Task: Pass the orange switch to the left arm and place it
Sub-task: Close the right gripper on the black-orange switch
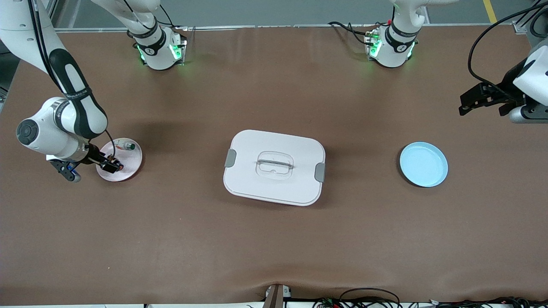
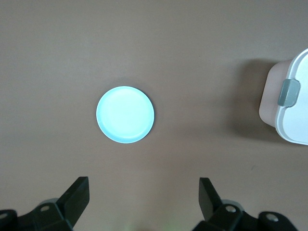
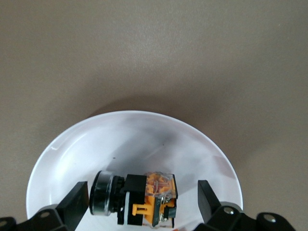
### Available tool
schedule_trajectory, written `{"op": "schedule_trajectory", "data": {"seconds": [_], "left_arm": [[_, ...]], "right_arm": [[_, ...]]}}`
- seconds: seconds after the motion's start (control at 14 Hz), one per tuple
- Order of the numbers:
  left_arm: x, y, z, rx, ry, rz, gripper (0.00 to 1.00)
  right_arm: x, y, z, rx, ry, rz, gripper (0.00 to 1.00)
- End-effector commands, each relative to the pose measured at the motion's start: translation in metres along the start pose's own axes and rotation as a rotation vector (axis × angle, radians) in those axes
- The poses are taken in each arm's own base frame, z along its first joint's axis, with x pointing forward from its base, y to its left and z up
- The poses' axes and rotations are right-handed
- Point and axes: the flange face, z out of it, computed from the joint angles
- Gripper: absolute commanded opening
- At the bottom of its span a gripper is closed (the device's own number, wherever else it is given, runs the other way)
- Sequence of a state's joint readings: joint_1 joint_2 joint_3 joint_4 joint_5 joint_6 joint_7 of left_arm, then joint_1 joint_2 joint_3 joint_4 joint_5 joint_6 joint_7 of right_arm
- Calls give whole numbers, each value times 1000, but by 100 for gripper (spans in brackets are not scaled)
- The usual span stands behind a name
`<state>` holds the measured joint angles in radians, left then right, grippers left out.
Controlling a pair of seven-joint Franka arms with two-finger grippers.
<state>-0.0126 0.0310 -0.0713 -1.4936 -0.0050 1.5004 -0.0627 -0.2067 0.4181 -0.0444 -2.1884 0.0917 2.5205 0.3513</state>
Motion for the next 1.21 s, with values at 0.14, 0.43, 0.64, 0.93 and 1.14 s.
{"op": "schedule_trajectory", "data": {"seconds": [0.14,0.43,0.64,0.93,1.14], "left_arm": [[0,-2,-3,2,7,-3,100],[0,-2,-3,2,7,-3,100],[0,-1,-3,0,7,-1,100],[0,0,-4,0,9,0,100],[-1,0,-4,-1,7,0,100]], "right_arm": [[-5,-6,4,17,-6,17,100],[-5,-6,4,18,-4,17,100],[-5,-6,4,17,-6,15,98],[-4,-7,3,21,-12,22,0],[-4,-10,1,25,-16,27,0]]}}
